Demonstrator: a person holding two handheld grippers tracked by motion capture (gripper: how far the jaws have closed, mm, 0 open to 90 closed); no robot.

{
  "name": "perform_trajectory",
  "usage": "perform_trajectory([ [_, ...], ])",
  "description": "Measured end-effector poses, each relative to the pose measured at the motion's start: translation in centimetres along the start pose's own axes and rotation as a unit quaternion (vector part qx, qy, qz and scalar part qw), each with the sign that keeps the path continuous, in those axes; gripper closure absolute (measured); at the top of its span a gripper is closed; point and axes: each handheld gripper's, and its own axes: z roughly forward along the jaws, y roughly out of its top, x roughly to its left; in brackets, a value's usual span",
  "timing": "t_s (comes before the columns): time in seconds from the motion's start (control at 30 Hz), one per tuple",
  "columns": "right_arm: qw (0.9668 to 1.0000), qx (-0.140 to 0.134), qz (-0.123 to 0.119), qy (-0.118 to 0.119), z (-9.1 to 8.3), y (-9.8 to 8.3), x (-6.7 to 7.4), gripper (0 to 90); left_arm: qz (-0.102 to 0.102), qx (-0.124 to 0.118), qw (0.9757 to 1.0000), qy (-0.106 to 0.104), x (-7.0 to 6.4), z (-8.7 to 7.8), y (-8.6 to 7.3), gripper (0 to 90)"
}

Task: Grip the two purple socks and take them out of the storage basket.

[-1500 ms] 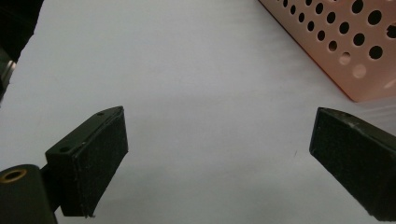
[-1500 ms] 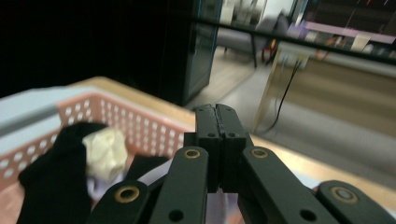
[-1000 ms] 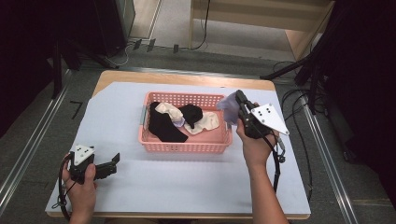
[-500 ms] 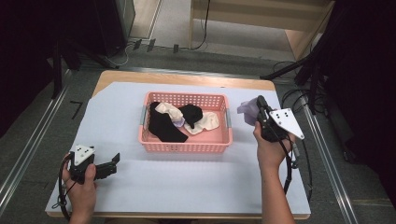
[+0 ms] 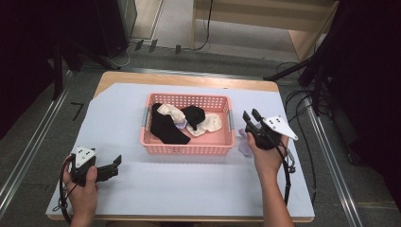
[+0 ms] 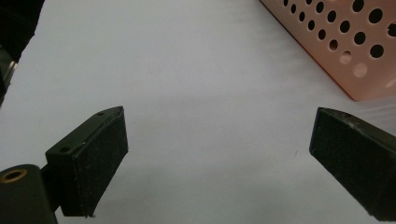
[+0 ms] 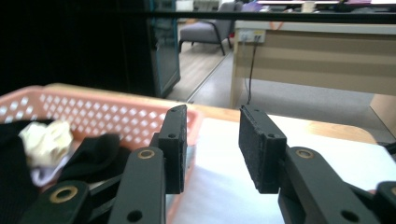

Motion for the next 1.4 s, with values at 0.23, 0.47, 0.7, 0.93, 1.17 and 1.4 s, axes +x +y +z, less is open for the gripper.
perform_trajectory([
  [0.23,0.9978,0.034,-0.031,0.047,1.6,-0.1,3.8,63.4,-0.001,0.0,1.0,0.0,0.0,0.0,0.0,5.4],
  [0.47,0.9928,0.086,-0.032,0.077,3.5,0.0,6.6,72.9,-0.002,0.0,1.0,-0.001,0.0,0.0,0.0,5.4],
  [0.7,0.9845,0.139,-0.041,0.099,5.8,-0.2,8.8,74.5,-0.002,0.0,1.0,-0.001,0.0,0.0,0.0,5.4],
  [0.93,0.9774,0.179,-0.037,0.107,7.8,0.1,10.6,76.4,-0.001,0.0,1.0,-0.002,0.1,0.0,0.0,5.4],
  [1.17,0.9587,0.259,-0.012,0.117,9.9,0.5,12.6,77.6,-0.001,0.0,1.0,-0.003,0.1,0.0,0.0,5.5],
  [1.4,0.9301,0.353,0.002,0.101,12.1,0.4,14.0,78.8,-0.004,0.0,1.0,-0.004,0.1,0.0,0.0,5.6],
])
